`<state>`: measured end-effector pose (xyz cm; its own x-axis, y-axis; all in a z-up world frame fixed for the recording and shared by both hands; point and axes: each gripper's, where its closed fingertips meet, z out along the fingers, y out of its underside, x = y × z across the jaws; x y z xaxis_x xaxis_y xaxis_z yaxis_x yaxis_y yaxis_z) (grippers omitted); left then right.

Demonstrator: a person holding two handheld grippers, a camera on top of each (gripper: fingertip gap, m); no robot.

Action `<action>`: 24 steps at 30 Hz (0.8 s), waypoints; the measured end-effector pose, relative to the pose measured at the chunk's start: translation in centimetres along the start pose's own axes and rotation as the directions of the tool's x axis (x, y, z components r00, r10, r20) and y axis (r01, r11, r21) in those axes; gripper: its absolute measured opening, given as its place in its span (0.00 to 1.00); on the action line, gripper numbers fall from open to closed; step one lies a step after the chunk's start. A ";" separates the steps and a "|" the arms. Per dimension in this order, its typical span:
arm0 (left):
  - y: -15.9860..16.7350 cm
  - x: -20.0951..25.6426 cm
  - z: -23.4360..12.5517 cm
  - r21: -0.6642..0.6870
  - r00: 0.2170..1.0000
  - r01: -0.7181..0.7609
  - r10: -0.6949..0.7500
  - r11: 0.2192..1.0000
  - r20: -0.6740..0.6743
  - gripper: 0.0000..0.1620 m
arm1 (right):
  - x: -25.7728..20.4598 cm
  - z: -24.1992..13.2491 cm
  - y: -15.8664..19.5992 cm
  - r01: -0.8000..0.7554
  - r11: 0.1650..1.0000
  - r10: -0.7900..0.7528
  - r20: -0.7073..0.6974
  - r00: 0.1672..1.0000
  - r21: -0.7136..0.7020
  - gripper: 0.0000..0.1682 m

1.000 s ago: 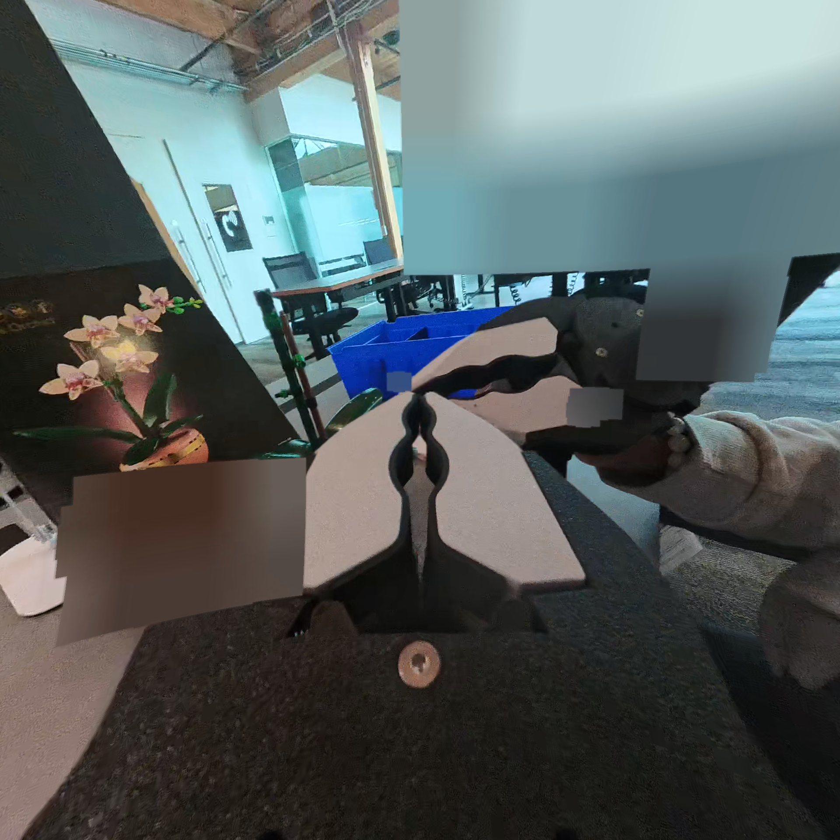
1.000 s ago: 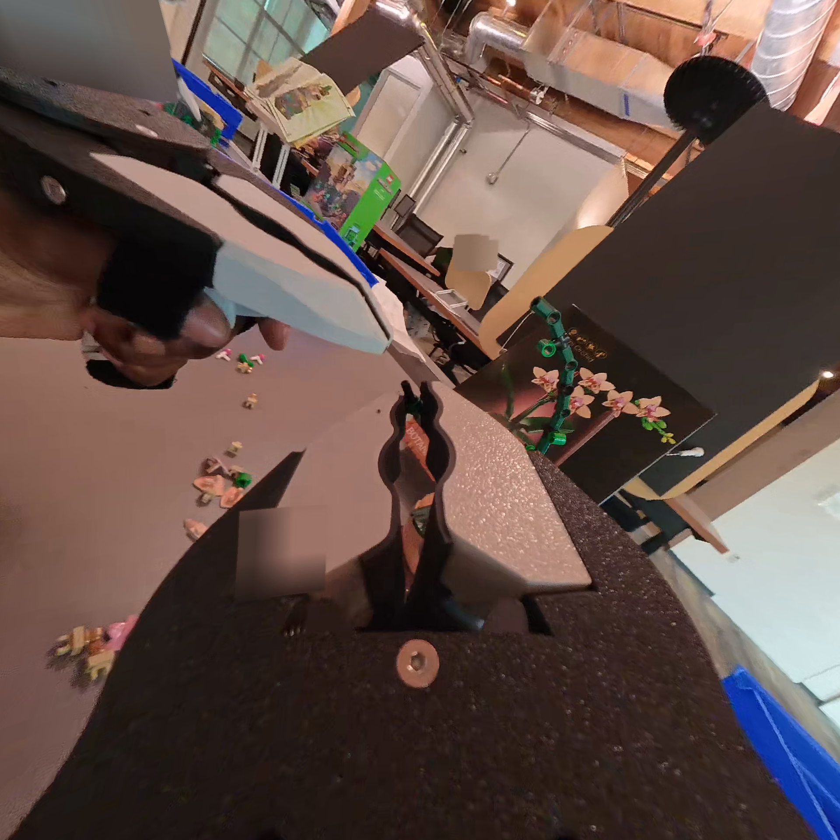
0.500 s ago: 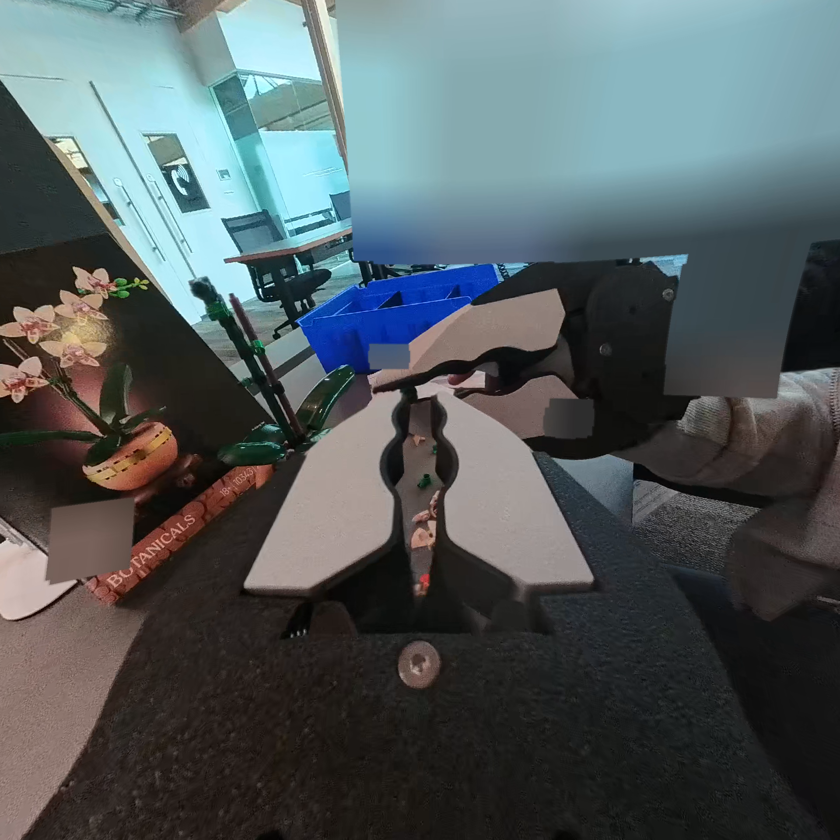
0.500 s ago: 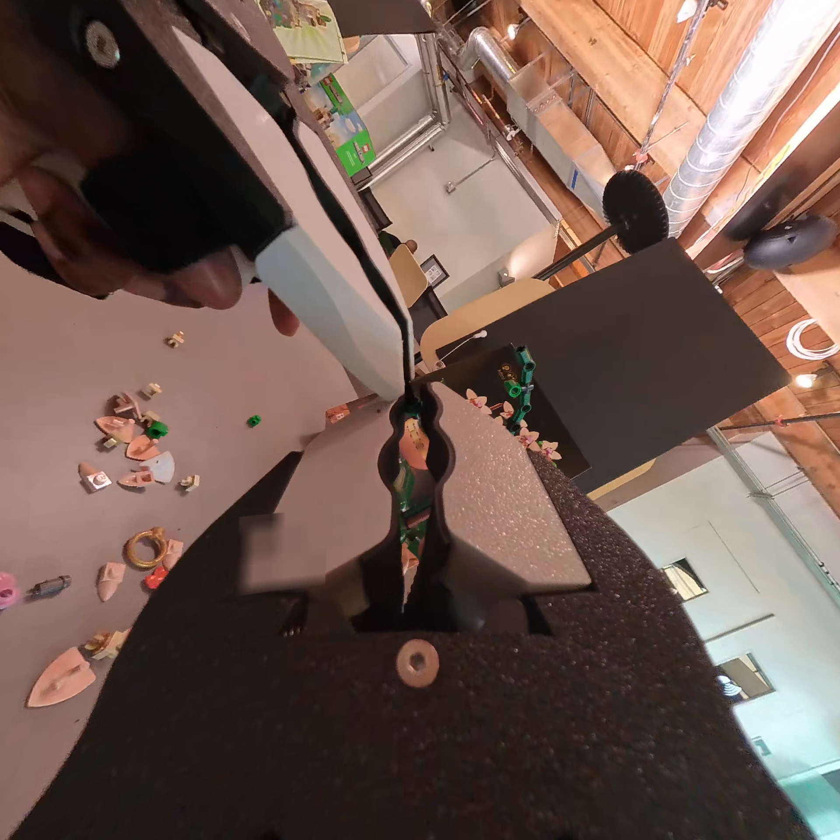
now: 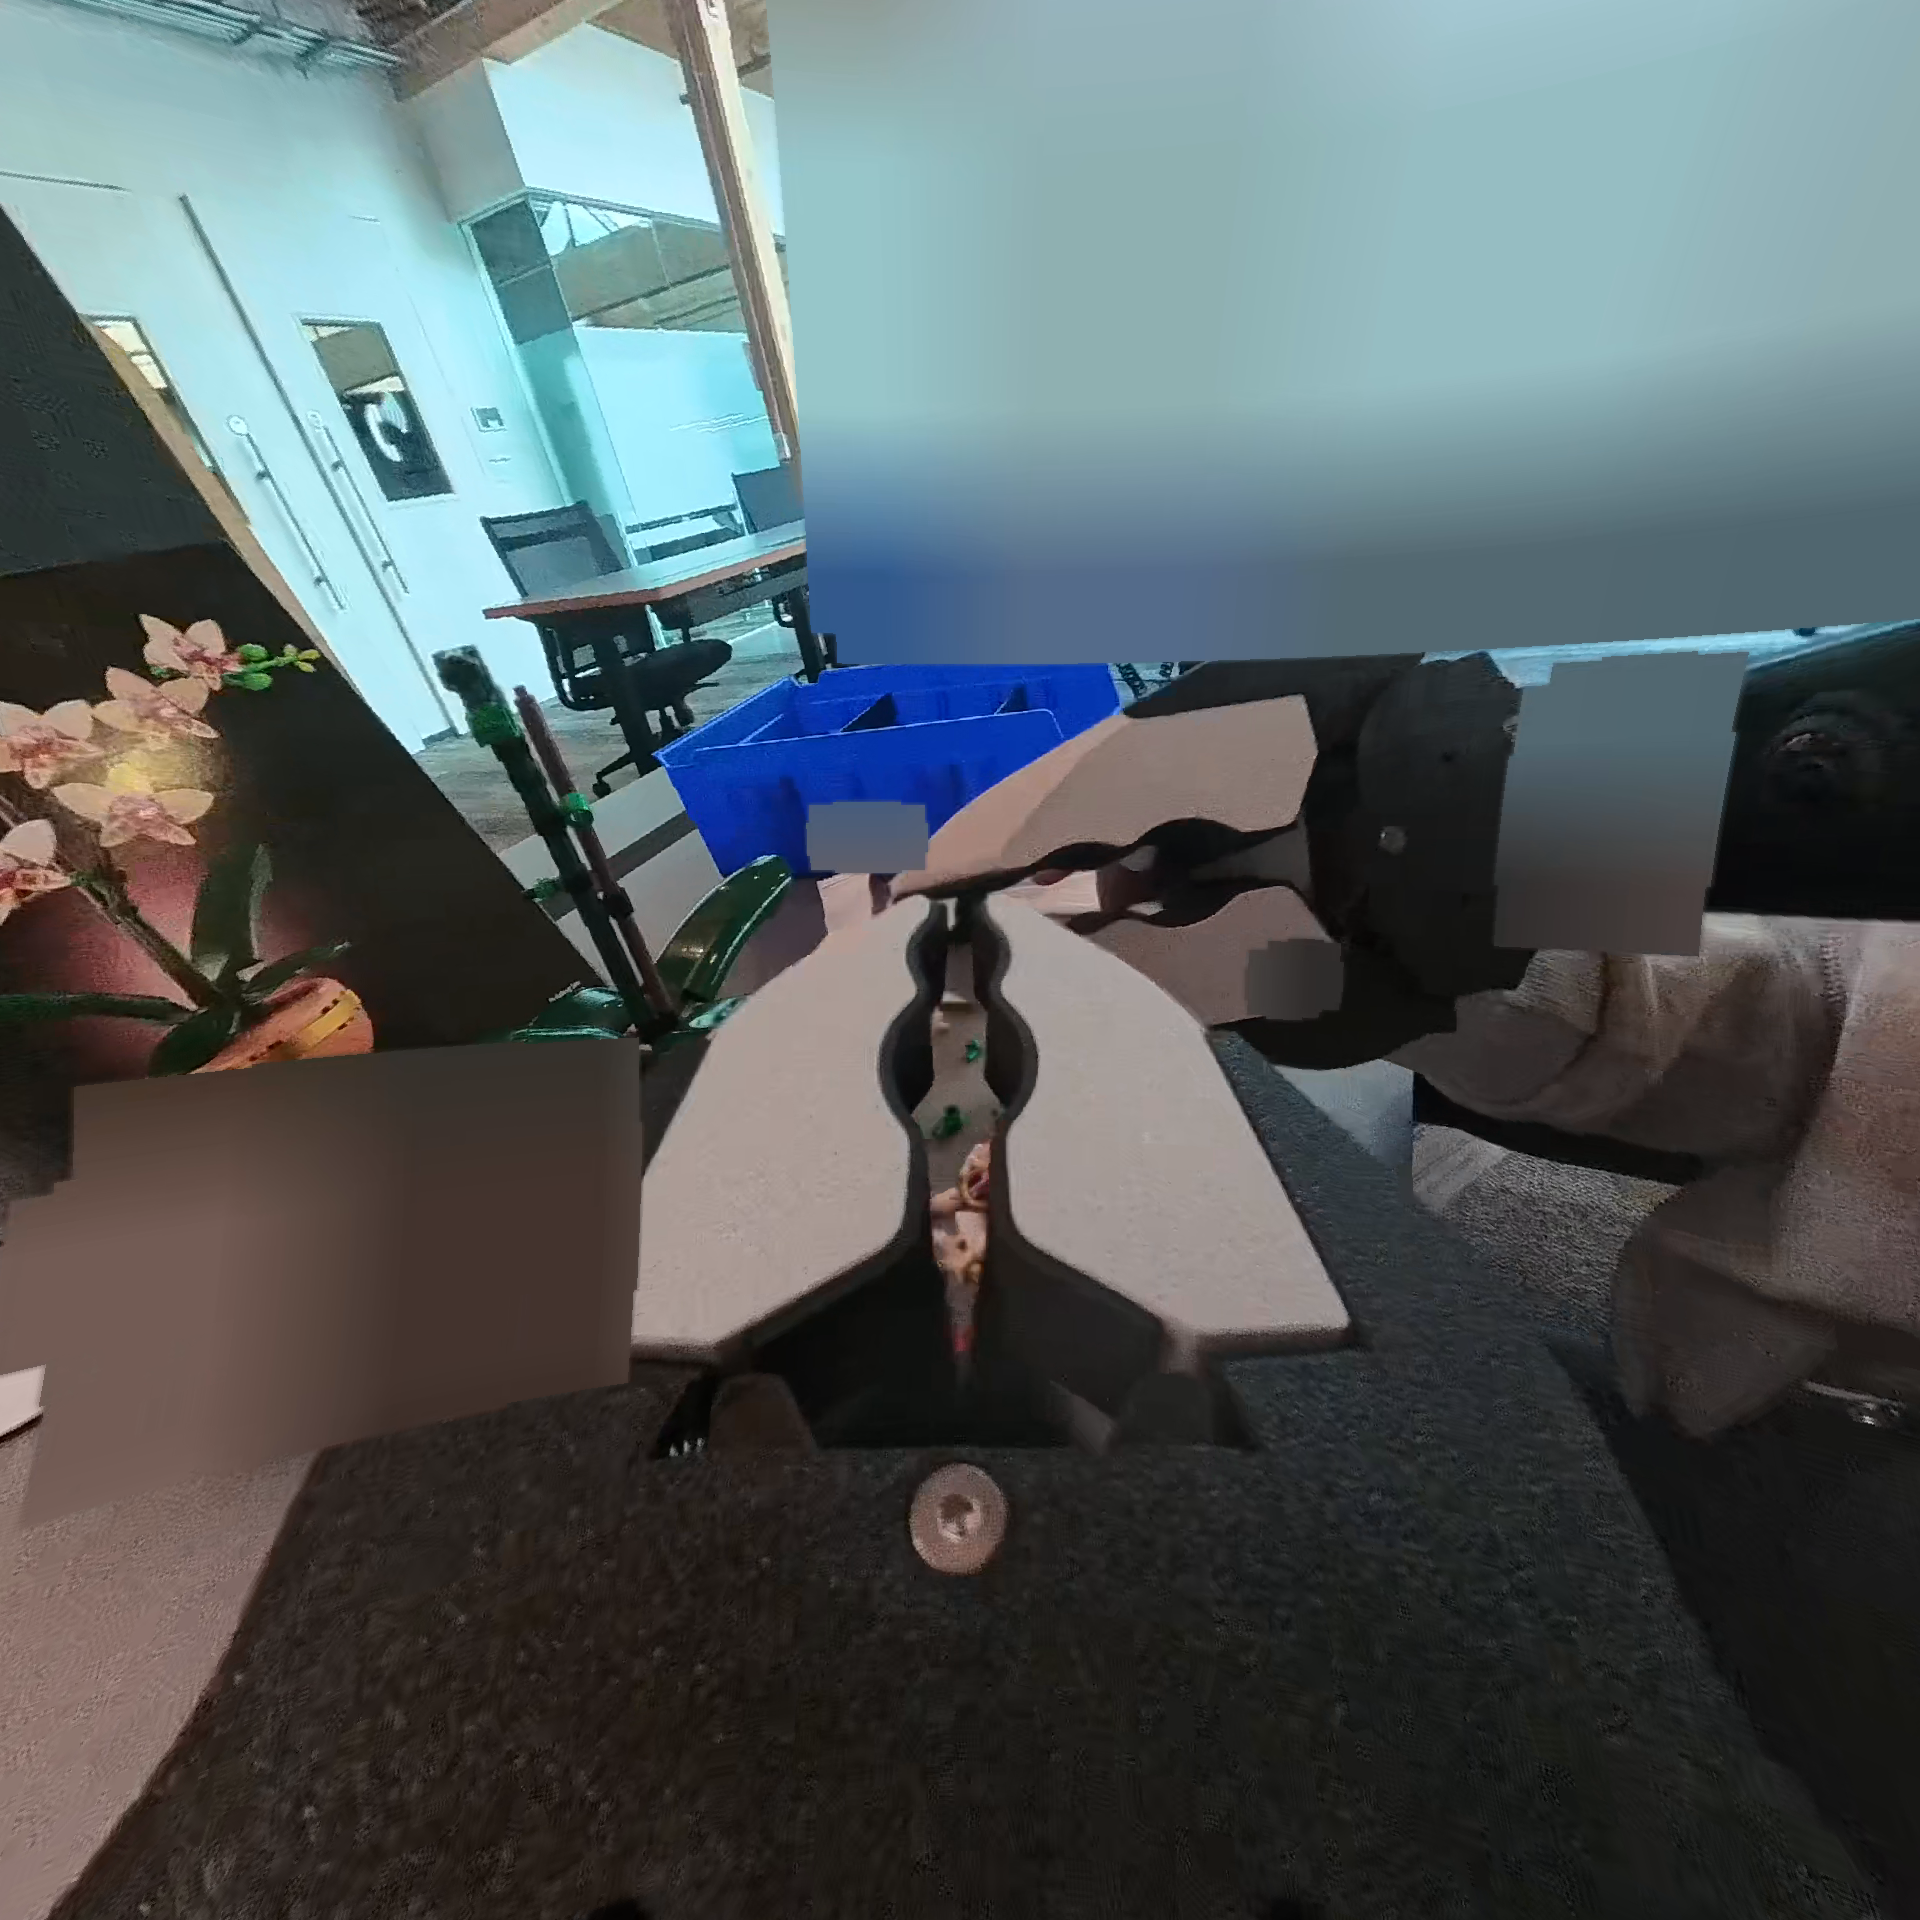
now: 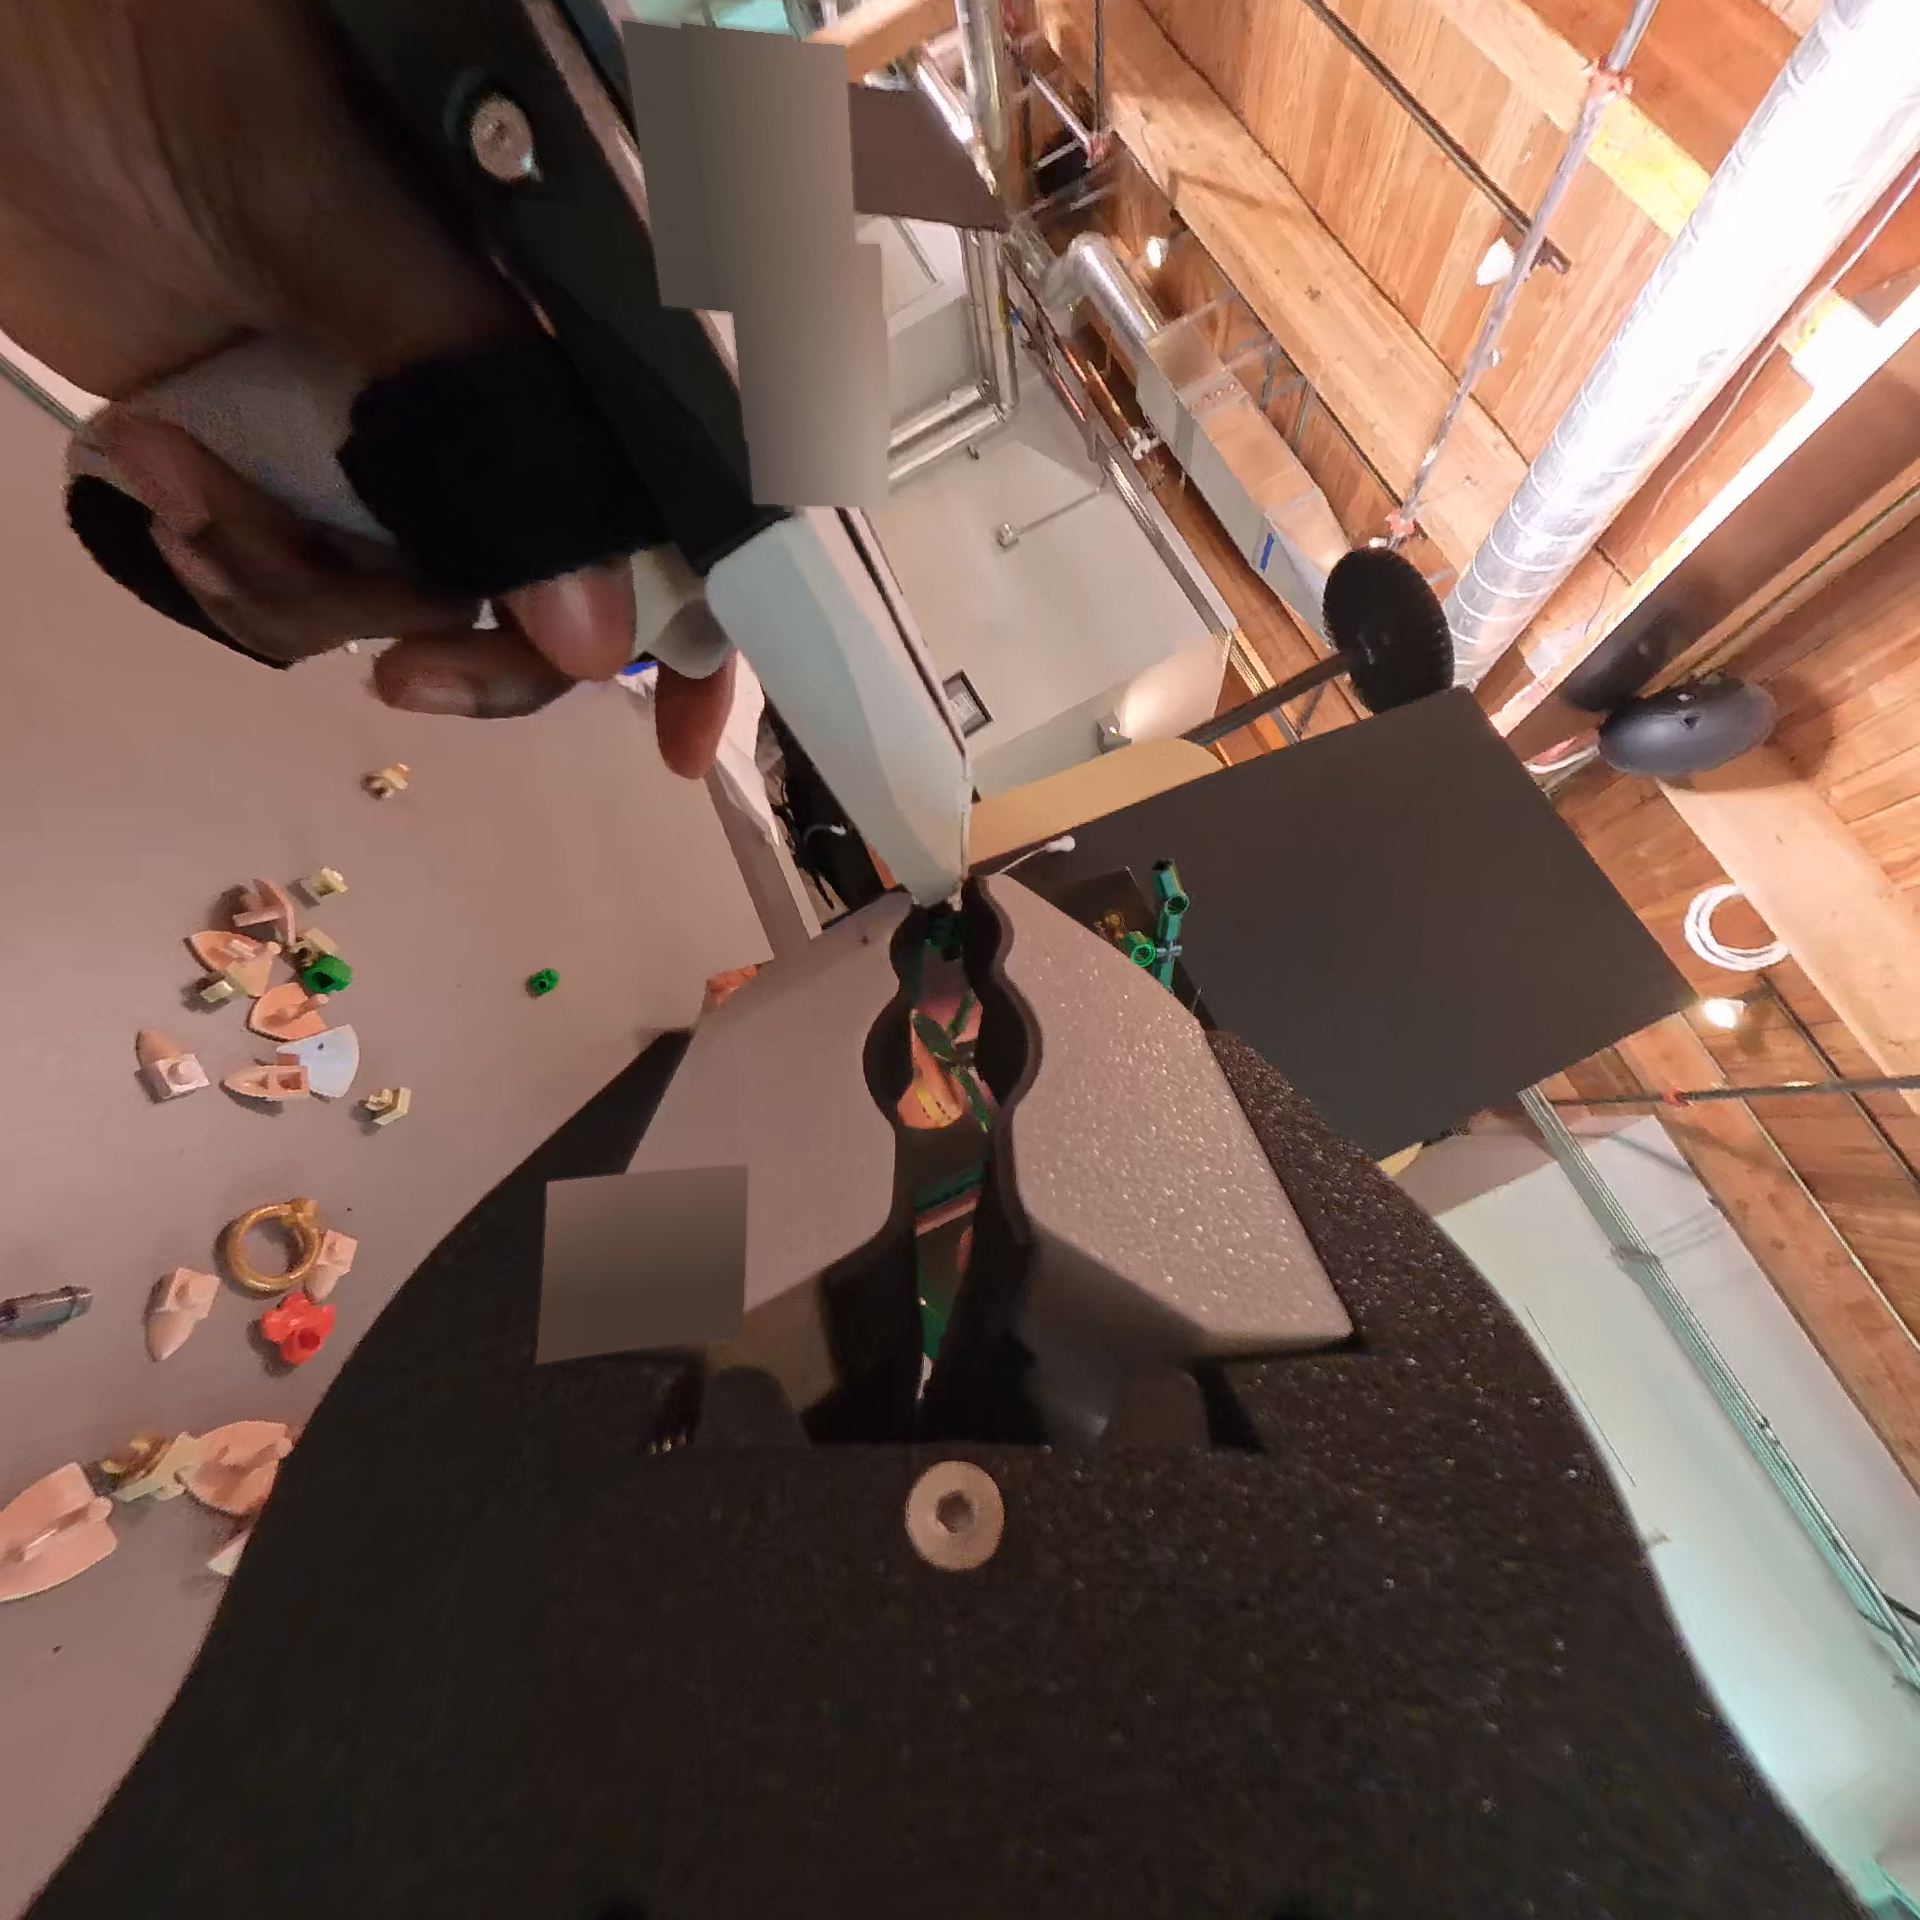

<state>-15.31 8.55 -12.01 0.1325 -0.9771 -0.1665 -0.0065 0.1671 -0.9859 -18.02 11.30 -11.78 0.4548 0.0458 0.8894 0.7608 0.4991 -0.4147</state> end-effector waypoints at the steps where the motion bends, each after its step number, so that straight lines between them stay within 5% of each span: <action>1: 0.0 -0.1 0.0 0.000 1.000 -0.009 0.009 1.000 0.007 0.02 | 0.0 0.0 -0.1 -0.006 1.000 0.006 0.006 1.000 0.008 0.04; 10: 0.0 -0.2 -0.2 -0.033 0.994 -0.096 0.098 0.995 0.046 0.06 | -0.1 0.0 -0.3 -0.009 1.000 0.009 0.009 1.000 0.024 0.04; 24: 0.1 0.2 -0.4 -0.025 0.996 0.079 -0.080 0.997 -0.044 0.01 | -0.2 0.2 -0.6 -0.049 0.998 0.049 0.003 0.999 0.044 0.04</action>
<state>-15.70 8.32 -12.17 0.0889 -0.9922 -0.0875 -0.0209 0.0860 -0.9961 -18.66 11.11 -11.65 0.4903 0.0728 0.8685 0.7163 0.5341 -0.4491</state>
